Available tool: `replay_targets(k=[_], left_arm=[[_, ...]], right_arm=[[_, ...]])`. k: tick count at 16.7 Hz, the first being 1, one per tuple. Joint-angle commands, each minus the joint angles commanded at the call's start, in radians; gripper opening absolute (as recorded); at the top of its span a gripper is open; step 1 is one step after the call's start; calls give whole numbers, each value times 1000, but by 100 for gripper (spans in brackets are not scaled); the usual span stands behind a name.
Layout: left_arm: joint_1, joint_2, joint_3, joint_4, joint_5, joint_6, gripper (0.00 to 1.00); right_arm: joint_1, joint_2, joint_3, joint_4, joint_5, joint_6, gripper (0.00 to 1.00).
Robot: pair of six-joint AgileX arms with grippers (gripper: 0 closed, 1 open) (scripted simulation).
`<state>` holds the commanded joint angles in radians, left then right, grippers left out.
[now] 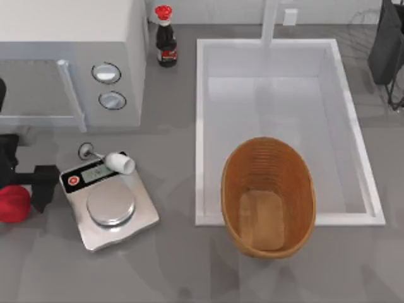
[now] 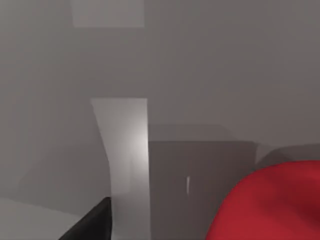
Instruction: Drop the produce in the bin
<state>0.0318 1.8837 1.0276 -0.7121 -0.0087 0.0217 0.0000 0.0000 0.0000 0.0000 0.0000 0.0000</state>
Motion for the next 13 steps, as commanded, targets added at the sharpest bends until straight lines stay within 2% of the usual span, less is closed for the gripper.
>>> replay_targets(k=[13], left_arm=[[0, 0, 0, 0, 0, 0, 2]], right_arm=[[0, 0, 0, 0, 0, 0, 100]])
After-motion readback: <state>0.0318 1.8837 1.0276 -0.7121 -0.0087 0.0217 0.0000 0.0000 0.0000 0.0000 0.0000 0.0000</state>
